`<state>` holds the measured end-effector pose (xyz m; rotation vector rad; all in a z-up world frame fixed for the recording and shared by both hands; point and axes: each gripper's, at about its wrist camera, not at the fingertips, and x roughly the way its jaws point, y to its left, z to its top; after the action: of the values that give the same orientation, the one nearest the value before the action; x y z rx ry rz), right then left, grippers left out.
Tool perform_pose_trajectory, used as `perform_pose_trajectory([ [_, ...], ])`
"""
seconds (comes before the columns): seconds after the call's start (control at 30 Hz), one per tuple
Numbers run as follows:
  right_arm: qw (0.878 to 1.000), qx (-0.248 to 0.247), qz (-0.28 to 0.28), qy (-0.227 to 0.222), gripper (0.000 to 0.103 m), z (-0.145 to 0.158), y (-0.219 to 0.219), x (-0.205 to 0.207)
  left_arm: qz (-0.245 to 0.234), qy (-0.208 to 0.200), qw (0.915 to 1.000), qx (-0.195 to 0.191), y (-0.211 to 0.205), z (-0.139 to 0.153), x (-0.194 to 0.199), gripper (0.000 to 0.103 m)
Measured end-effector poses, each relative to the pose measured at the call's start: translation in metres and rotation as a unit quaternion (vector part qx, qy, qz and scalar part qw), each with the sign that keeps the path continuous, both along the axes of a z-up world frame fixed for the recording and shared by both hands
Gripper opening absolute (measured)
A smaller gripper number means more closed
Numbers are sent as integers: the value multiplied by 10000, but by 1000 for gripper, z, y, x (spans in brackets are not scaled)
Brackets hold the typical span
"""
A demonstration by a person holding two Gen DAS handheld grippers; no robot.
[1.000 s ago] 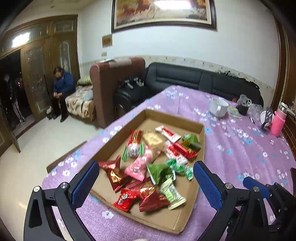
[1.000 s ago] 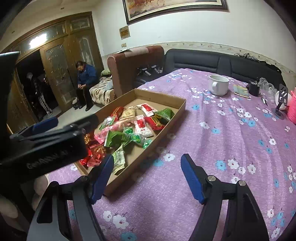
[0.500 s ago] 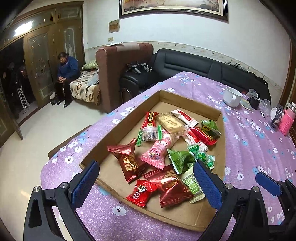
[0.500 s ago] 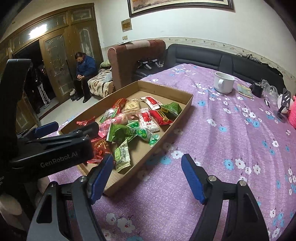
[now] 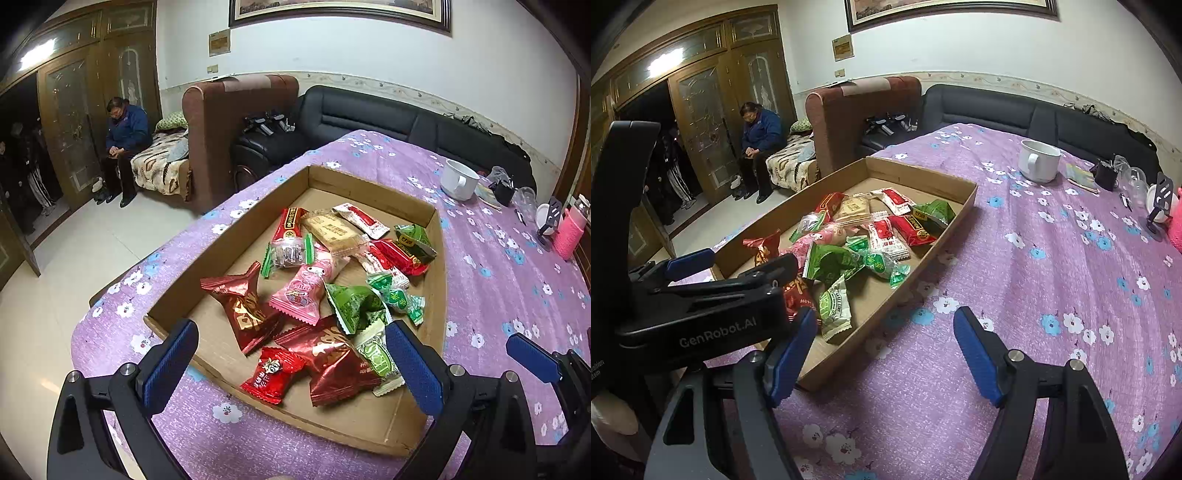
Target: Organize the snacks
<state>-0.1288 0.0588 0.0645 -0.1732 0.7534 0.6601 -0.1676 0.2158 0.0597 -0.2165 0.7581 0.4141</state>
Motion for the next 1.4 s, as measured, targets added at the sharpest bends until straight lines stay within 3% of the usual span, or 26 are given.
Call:
perform_pose_trajectory([
  [1.4,10000,-27,-58,72,79,-3,-5,2,-182,169,9994,-240,-3,-5,3,103],
])
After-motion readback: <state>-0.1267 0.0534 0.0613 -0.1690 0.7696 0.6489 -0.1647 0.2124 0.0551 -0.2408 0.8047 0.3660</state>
